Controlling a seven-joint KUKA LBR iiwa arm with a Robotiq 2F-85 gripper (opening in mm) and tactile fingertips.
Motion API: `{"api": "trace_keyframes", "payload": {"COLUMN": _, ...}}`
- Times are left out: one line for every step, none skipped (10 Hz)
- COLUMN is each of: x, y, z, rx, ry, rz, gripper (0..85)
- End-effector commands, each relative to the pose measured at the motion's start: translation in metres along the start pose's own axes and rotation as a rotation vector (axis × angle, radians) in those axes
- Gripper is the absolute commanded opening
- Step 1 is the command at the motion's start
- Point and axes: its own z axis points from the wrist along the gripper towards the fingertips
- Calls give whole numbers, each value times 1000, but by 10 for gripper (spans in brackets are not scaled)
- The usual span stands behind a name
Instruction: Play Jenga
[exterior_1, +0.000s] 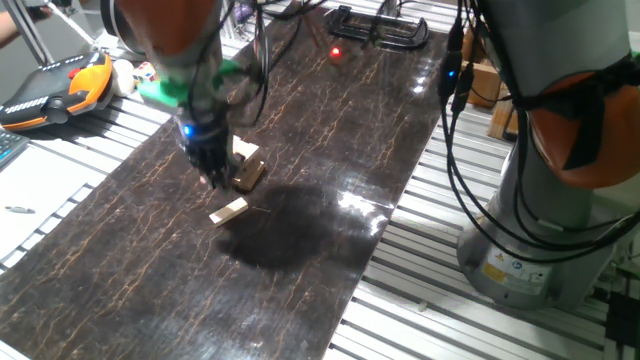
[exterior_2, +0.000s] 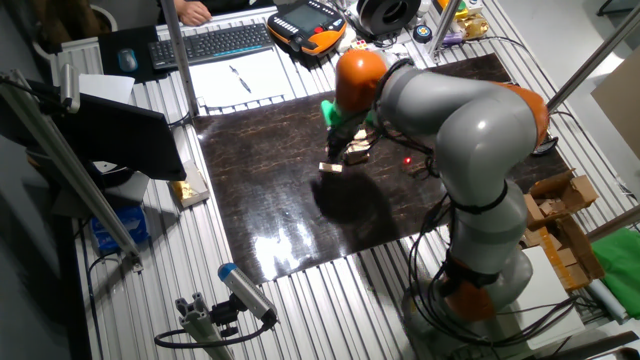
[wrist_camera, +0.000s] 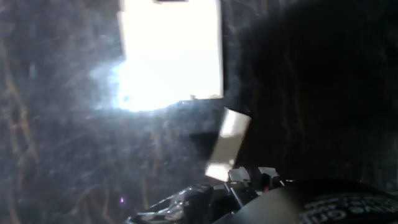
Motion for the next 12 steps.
{"api": "trace_keyframes", "payload": {"x": -6, "y": 4, "z": -9, "rx": 102, "ry": -9, "rz": -716, "gripper": 100}}
{"api": "trace_keyframes", "payload": {"x": -12, "y": 7, "z": -16, "rx": 103, "ry": 3, "rz": -781, "gripper": 20}}
{"api": "trace_keyframes", "payload": {"x": -15, "y": 8, "z": -21, "rx": 108, "ry": -9, "rz": -845, "gripper": 7}}
{"api": "trace_keyframes", "payload": {"x": -18, "y": 9, "z": -24, "rx": 108, "ry": -47, "rz": -939, "gripper": 7}}
{"api": "trace_keyframes", "payload": {"x": -20, "y": 9, "z": -25, "rx": 110, "ry": -94, "rz": -1039, "gripper": 7}}
{"api": "trace_keyframes", "payload": {"x": -22, "y": 9, "z": -27, "rx": 119, "ry": -133, "rz": -1126, "gripper": 7}}
{"api": "trace_keyframes", "payload": {"x": -25, "y": 8, "z": -31, "rx": 124, "ry": -149, "rz": -1207, "gripper": 7}}
{"api": "trace_keyframes", "payload": {"x": -31, "y": 9, "z": -39, "rx": 144, "ry": -139, "rz": -1297, "gripper": 7}}
{"api": "trace_keyframes", "payload": {"x": -36, "y": 10, "z": -44, "rx": 135, "ry": -110, "rz": -1333, "gripper": 7}}
{"api": "trace_keyframes", "payload": {"x": -37, "y": 8, "z": -47, "rx": 128, "ry": -112, "rz": -1351, "gripper": 7}}
{"api": "trace_keyframes", "payload": {"x": -37, "y": 5, "z": -48, "rx": 117, "ry": -109, "rz": -1346, "gripper": 7}}
{"api": "trace_keyframes", "payload": {"x": -37, "y": 2, "z": -50, "rx": 102, "ry": -119, "rz": -1346, "gripper": 7}}
